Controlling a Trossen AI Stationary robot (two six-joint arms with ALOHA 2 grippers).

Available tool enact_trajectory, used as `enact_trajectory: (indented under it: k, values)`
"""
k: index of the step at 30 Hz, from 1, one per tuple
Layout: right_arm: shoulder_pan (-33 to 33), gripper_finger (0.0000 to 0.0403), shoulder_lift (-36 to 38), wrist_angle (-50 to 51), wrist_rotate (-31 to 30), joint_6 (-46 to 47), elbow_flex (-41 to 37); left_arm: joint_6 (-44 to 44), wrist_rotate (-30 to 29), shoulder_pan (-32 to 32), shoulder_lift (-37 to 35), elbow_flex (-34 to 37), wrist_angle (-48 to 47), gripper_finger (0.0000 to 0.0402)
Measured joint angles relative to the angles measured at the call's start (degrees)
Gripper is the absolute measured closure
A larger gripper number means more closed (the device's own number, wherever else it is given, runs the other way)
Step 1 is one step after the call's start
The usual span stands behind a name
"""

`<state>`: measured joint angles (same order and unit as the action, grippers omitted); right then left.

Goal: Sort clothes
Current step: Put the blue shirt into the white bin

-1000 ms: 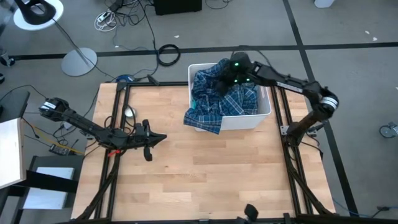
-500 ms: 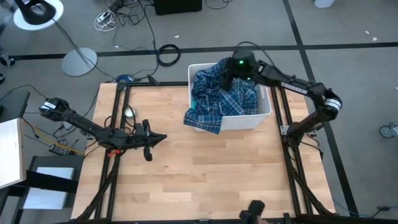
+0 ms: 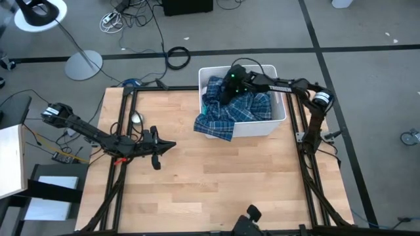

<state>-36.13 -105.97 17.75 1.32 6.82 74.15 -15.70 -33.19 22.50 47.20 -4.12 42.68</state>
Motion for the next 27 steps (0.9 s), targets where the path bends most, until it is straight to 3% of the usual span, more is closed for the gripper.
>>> enact_trajectory:
  k: [7, 20, 27]
  values:
    - [-1.3, 0.0289, -0.6, 0.1, 6.0, 3.4, 0.0, 0.0, 0.0, 0.0, 0.0, 0.0, 0.0, 0.0400]
    - [-1.0, 0.0289, 16.9, 0.2, 6.0, -1.1, -0.1, 0.0, 0.3, 0.0, 0.0, 0.0, 0.2, 0.0400]
    - [3.1, 0.0289, 20.2, 0.4, 6.7, -4.0, -0.1, 0.0, 0.4, 0.0, 0.0, 0.0, 0.2, 0.0400]
